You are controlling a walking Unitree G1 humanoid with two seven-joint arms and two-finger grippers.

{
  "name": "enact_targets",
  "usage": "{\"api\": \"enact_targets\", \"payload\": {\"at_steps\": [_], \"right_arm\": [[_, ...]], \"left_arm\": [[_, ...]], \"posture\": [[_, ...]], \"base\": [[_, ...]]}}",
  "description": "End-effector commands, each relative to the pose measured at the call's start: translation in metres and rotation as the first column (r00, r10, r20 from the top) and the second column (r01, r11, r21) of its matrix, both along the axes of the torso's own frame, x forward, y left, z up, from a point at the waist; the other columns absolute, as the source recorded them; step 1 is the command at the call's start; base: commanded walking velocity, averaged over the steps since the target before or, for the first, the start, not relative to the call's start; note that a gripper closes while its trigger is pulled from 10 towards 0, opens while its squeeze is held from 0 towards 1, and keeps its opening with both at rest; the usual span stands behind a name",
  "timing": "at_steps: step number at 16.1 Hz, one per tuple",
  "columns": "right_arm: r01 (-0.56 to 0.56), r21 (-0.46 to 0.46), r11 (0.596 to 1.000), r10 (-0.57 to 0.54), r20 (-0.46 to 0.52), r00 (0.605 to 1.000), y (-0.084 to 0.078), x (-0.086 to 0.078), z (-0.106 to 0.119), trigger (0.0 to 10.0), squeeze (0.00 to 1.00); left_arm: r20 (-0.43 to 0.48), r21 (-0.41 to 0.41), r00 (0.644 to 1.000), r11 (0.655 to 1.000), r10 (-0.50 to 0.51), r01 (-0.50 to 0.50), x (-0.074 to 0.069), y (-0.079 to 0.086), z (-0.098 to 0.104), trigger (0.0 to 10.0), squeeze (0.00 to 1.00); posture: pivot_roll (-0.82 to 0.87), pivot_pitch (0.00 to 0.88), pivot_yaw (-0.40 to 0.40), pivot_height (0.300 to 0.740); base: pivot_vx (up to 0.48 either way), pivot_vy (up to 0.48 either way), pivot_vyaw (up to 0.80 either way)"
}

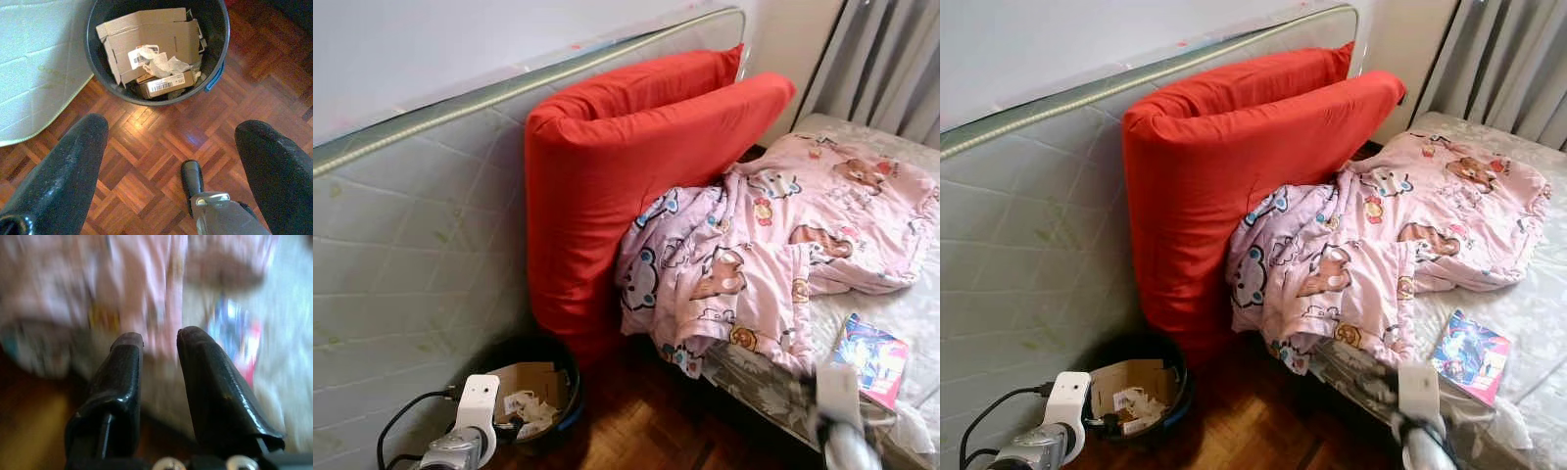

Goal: Clean up the room

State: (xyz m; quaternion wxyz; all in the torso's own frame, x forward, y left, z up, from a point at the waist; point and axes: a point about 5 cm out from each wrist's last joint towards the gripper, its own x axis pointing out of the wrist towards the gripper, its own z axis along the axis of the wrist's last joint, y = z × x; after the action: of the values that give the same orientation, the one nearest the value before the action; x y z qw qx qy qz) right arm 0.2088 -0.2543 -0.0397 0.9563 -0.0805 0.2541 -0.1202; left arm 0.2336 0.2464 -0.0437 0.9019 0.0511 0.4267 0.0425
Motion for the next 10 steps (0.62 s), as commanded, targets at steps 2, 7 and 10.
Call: {"api": "enact_targets", "payload": {"at_steps": [2,7,10], "right_arm": [[0.055,0.11,0.992,-0.034,-0.181,0.983,0.001,-0.031,-0.024,10.0,0.0],[0.174,0.256,0.951,-0.055,-0.413,0.909,0.017,-0.076,-0.054,10.0,0.0],[0.121,0.295,0.948,0.012,-0.412,0.911,0.031,-0.065,-0.053,10.0,0.0]], "left_arm": [[-0.011,0.007,1.0,1.0,-0.002,0.002,-0.003,0.001,-0.002,10.0,0.0],[-0.018,0.014,1.0,1.0,-0.007,0.007,-0.002,0.002,-0.001,10.0,0.0],[-0.017,0.013,1.0,1.0,-0.006,0.007,-0.002,0.002,-0.001,10.0,0.0]], "posture": [[-0.05,0.0,-0.021,0.74],[-0.05,0.0,-0.017,0.74],[-0.05,0.0,-0.016,0.74]], "base": [[0.0,0.0,0.0],[0.0,0.0,0.0],[0.0,0.0,0.0]]}}
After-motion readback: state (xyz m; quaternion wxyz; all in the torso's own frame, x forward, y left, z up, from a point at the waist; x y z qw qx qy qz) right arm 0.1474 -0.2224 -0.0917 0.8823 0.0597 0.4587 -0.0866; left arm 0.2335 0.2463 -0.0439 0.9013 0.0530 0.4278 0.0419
